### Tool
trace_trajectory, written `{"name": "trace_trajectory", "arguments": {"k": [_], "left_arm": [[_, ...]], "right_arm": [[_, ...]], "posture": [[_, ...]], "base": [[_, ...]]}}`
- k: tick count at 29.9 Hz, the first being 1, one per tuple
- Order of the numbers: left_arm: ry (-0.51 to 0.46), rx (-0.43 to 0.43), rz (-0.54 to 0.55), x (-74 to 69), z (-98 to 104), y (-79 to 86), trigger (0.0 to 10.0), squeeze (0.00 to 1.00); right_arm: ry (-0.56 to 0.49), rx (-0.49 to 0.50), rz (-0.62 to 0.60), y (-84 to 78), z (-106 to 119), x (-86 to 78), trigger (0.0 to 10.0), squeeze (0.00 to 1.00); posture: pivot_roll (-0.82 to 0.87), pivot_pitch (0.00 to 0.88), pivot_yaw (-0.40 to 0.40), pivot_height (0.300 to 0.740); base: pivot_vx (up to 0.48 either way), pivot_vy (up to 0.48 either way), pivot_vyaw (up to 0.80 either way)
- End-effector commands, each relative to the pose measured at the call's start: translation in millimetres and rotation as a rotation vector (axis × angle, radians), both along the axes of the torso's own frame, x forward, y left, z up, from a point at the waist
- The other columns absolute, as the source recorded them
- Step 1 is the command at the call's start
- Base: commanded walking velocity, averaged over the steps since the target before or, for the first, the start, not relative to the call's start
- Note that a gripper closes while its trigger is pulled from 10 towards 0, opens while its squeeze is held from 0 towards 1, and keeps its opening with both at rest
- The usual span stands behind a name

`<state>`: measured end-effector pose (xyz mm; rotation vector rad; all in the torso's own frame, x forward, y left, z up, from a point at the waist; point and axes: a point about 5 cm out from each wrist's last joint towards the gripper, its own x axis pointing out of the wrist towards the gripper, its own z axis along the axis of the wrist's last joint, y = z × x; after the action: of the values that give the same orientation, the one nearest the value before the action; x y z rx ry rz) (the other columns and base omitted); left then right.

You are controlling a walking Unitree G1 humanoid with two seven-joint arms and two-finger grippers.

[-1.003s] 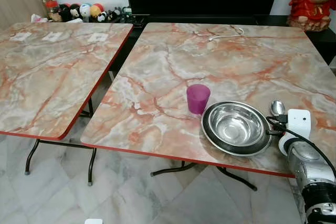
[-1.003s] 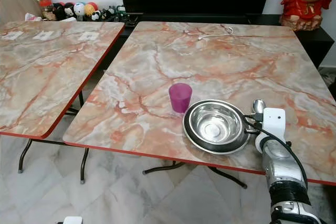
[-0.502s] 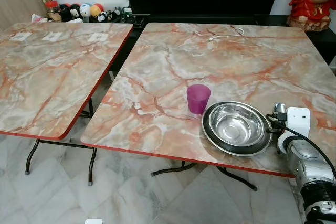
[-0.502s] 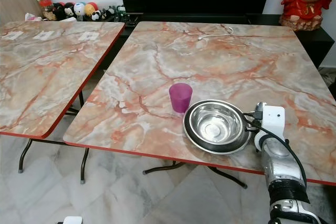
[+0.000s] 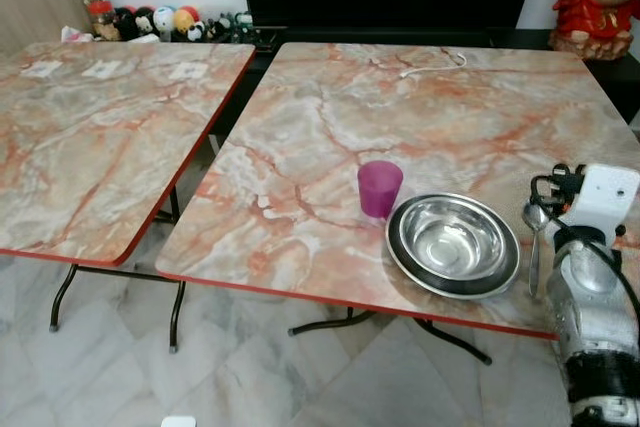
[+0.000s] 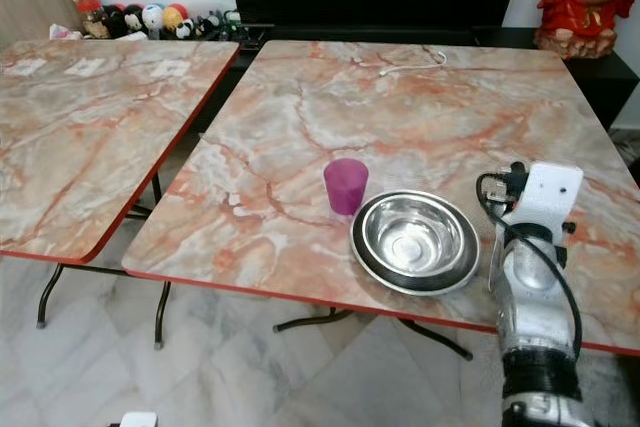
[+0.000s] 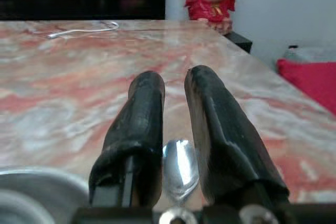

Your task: Setting the table

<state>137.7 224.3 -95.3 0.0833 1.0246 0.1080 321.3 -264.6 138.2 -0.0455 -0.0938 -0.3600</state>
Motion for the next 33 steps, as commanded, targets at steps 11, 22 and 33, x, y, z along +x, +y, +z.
{"name": "trace_trajectory", "arguments": {"k": [11,22,33], "left_arm": [[0.019,-0.007,0.035,-7.1,-2,2.1,10.0,0.00],[0.024,-0.007,0.031,-8.3,-3,0.6,10.0,0.00],[0.024,-0.003,0.022,-8.0,-3,0.2,10.0,0.00]], "right_arm": [[-0.169,-0.004,0.133,35.4,34,2.7,10.0,0.00],[-0.173,0.025,0.197,61.1,34,5.5,10.0,0.00],[-0.167,0.063,0.242,82.0,32,6.5,10.0,0.00]], "posture": [[-0.08,0.007,0.022,0.740],[-0.07,0.000,0.021,0.740],[-0.07,0.000,0.018,0.740]], "base": [[0.000,0.416,0.00],[0.000,0.480,0.00],[0.000,0.480,0.00]]}}
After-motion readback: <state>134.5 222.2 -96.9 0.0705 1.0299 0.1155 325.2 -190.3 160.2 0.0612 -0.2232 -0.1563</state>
